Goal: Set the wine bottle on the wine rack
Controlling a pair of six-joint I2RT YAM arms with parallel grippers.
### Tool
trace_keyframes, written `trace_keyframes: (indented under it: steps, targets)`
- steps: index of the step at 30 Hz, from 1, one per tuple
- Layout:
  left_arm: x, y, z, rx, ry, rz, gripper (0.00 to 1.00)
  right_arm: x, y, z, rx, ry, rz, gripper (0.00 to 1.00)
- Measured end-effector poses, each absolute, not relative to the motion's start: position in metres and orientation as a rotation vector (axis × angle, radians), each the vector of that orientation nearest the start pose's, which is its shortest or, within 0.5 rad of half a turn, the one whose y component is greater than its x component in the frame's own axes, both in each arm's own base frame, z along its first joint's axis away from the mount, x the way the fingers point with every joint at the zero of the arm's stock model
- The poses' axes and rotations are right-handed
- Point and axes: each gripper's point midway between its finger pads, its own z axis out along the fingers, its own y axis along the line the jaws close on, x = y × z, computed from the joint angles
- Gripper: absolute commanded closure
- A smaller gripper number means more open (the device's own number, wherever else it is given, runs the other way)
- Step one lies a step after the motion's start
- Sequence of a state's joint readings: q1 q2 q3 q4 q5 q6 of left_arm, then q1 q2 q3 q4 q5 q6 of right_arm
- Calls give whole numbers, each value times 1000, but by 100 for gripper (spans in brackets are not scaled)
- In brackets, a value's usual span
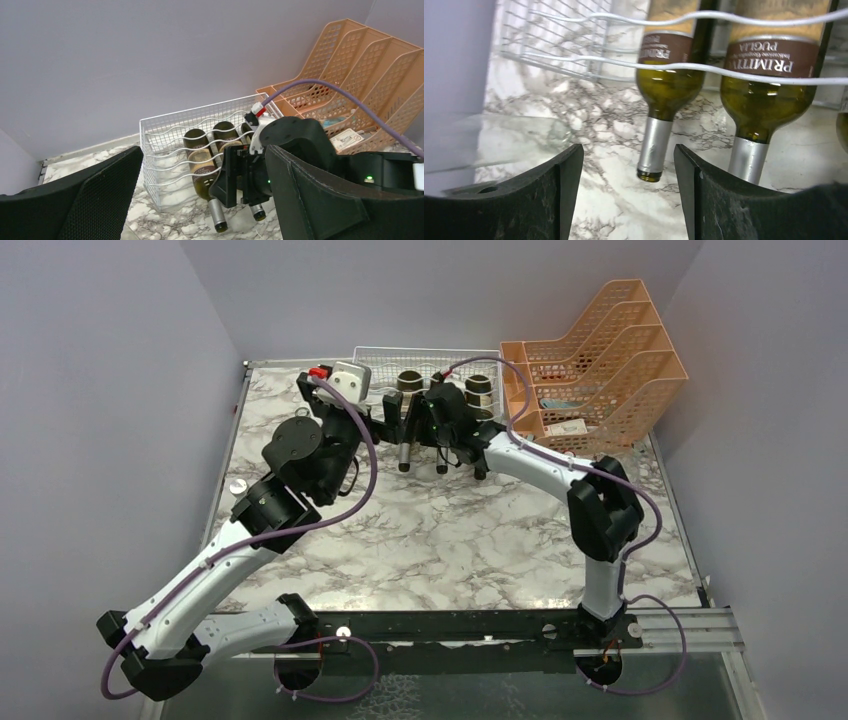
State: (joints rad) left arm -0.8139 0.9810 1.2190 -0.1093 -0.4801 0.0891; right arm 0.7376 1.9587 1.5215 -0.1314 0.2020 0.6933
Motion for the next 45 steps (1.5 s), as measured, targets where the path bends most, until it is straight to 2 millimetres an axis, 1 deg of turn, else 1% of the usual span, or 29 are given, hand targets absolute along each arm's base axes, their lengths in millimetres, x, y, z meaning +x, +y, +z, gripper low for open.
trace_keyframes:
  steps: [3,6,8,10,13,16,19,23,25,27,30,33,37,42,45]
  targets:
    - [287,-178,442,259,1429,-232,1,414,376,174,-18,2134,692,31]
    - [286,-173,450,250,1412,-216,1,403,389,193,-145,2090,788,31]
    - [283,-168,459,237,1396,-211,1,397,401,200,-226,2059,844,31]
    - [281,-163,467,226,1379,-206,1,386,413,204,-316,2037,894,31]
    - [271,-151,488,197,1333,-216,1,366,436,217,-460,1976,963,31]
    - [260,-138,503,176,1295,-219,1,351,466,240,-592,1869,1013,29]
    - [251,-125,515,153,1262,-219,1,344,496,265,-676,1750,1042,29]
    - [241,-112,523,126,1235,-224,1,341,529,282,-730,1649,1066,28]
    - [236,-106,528,112,1219,-230,1,345,541,283,-742,1621,1065,28]
    - [232,-102,531,99,1207,-234,1,350,550,279,-752,1606,1058,28]
    - [230,-98,534,90,1200,-236,1,359,567,272,-762,1586,1041,28]
    - [230,-98,533,89,1201,-236,1,368,577,264,-770,1572,1016,29]
    - [231,-99,531,92,1205,-234,1,374,588,257,-788,1549,985,35]
    - [231,-100,530,92,1208,-235,1,377,599,263,-818,1486,962,46]
    - [231,-100,530,93,1211,-235,1,378,602,264,-833,1463,949,51]
